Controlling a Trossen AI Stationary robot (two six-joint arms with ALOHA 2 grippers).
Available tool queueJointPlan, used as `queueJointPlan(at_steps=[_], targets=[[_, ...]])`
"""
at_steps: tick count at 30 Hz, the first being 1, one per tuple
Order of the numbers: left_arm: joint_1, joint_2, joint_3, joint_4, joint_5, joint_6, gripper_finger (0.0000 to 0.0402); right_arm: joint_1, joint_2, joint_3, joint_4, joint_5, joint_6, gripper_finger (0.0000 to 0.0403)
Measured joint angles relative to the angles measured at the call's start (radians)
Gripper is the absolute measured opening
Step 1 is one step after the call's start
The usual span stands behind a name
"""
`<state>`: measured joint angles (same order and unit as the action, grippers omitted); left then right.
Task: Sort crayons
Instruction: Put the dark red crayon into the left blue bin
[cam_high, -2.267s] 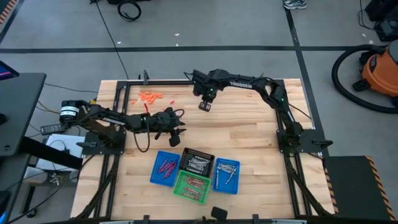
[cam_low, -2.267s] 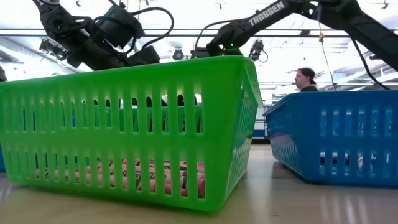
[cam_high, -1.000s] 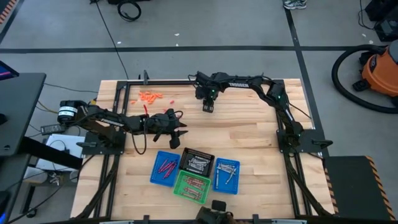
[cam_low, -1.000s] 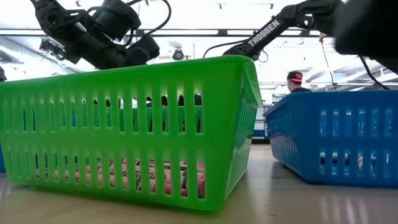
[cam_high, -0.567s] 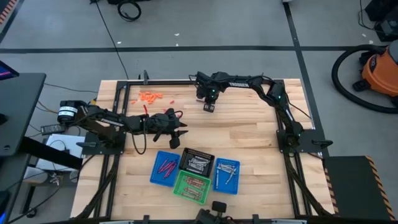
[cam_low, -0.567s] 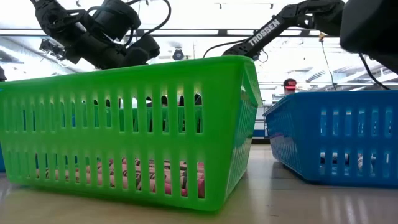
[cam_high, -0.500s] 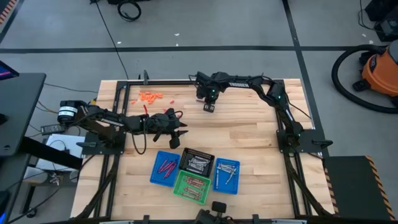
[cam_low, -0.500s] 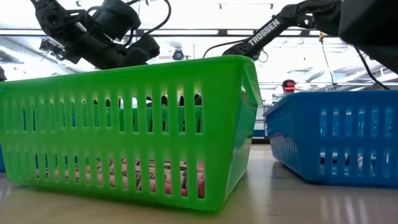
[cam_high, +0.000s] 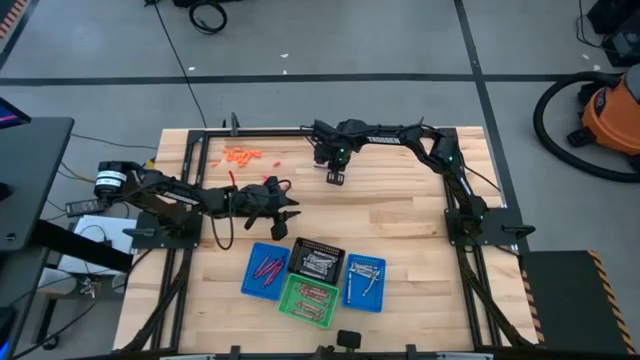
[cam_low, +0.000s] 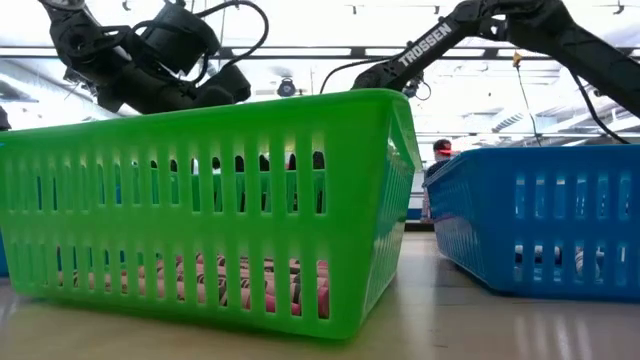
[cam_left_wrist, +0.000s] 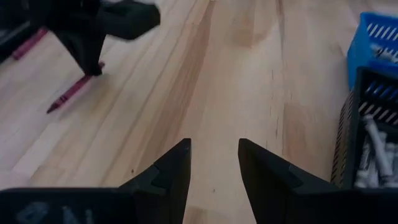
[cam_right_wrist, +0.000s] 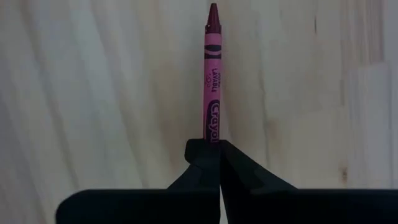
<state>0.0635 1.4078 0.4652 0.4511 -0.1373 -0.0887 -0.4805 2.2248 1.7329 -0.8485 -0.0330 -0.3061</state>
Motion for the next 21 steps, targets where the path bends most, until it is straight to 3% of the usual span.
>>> queueJointPlan(at_steps=[16, 21], targets=[[0.047, 0.0, 0.0, -0.045, -0.003, 0.002, 0.0144, 0.106, -0.097, 0.001, -0.02, 0.014, -0.001, 0.0008], [0.047, -0.001, 0.0, -0.065, -0.077, 0.002, 0.0145, 0.164, -0.126, 0.002, -0.02, 0.015, 0.0, 0.0008]])
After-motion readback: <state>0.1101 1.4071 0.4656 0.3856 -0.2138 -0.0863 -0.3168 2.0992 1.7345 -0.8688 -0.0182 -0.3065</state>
